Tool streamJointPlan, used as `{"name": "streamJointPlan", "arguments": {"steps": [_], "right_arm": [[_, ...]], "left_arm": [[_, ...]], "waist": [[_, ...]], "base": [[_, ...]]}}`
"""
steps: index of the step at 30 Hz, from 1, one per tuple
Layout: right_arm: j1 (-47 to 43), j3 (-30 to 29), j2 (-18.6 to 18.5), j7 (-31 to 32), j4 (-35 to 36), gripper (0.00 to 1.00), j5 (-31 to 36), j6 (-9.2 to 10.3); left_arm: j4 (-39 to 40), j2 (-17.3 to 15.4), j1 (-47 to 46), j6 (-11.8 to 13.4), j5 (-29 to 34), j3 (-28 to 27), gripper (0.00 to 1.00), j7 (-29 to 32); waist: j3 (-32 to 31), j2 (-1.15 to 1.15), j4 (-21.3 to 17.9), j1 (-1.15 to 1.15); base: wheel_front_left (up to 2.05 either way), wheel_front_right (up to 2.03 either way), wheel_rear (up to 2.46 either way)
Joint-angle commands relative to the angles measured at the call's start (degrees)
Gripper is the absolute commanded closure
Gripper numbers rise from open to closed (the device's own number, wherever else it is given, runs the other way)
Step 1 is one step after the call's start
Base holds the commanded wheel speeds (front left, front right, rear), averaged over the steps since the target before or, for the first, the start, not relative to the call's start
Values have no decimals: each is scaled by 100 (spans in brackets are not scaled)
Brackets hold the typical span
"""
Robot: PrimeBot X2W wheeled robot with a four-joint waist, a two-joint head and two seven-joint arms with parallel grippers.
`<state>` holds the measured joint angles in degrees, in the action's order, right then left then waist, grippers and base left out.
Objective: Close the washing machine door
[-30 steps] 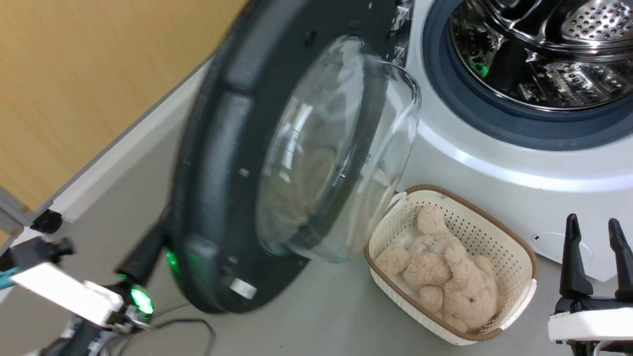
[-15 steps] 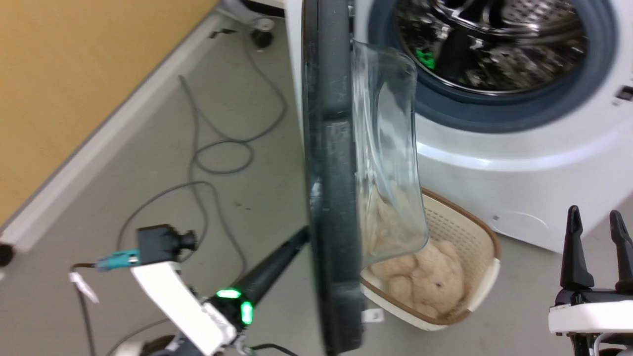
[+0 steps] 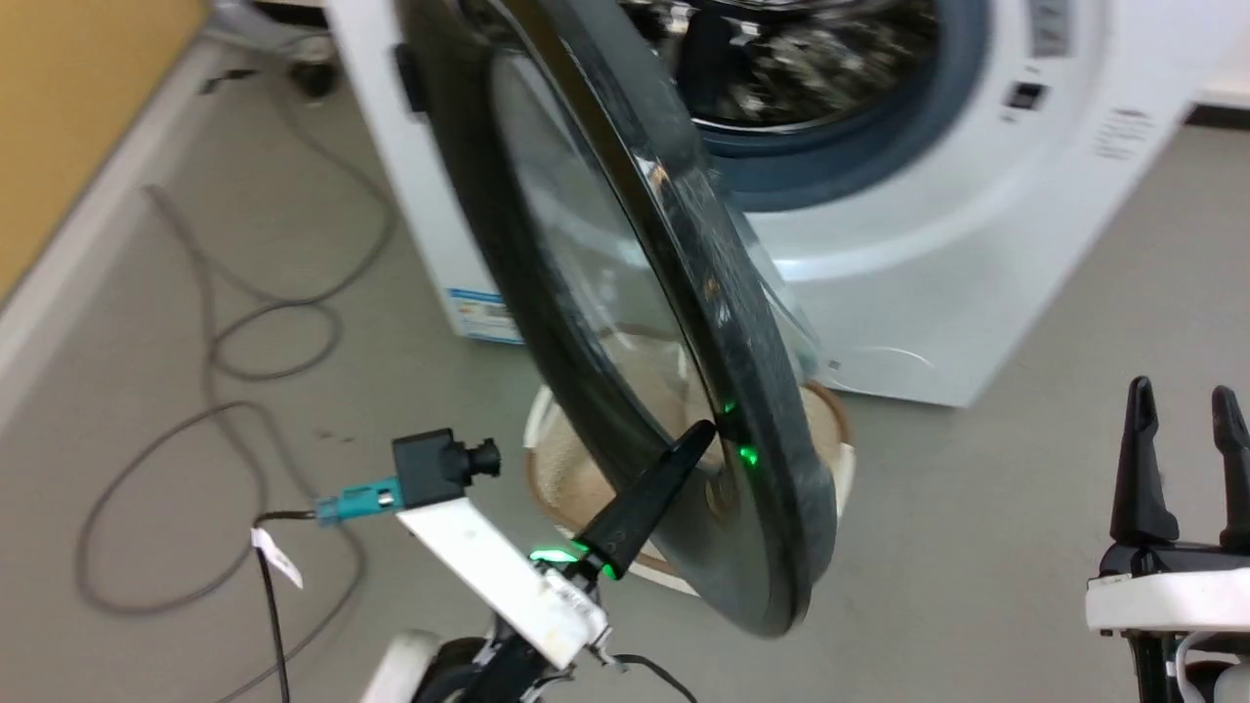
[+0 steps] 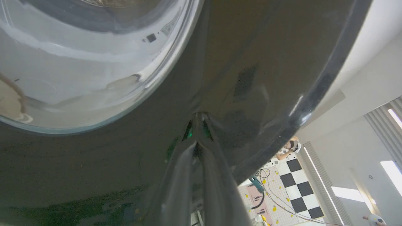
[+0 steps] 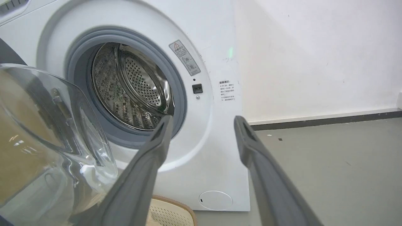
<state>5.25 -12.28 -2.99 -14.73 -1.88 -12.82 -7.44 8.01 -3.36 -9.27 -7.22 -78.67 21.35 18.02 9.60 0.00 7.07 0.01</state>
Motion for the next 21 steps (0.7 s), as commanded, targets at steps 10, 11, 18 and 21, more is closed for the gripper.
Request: {"name": "streamJointPlan", "arguments": {"steps": [10,11,18,21], "right_arm": [[29,152,12,-27,-36,0,-67,-5],[24,175,12,-27,-42,0,-76,-5],[-56,233,12,-27,-120,0,-163,-5],[-139,208,12,-27,-157,0,-179,-5]], "left_arm": [[-1135,-60,-524,-26,-216,594,100,-1099],[-1210,-92,-552,-26,-223,666,100,-1159],[-1288,-572,-731,-26,210,1054,100,-2101],[-1346,-901,-809,-26,685,1280,100,-2697]], "waist": [[63,0,-726,-1],[54,0,-751,-1],[-92,0,-765,-1],[-211,0,-729,-1]], "base": [[0,0,0],[0,0,0],[0,0,0],[0,0,0]]}}
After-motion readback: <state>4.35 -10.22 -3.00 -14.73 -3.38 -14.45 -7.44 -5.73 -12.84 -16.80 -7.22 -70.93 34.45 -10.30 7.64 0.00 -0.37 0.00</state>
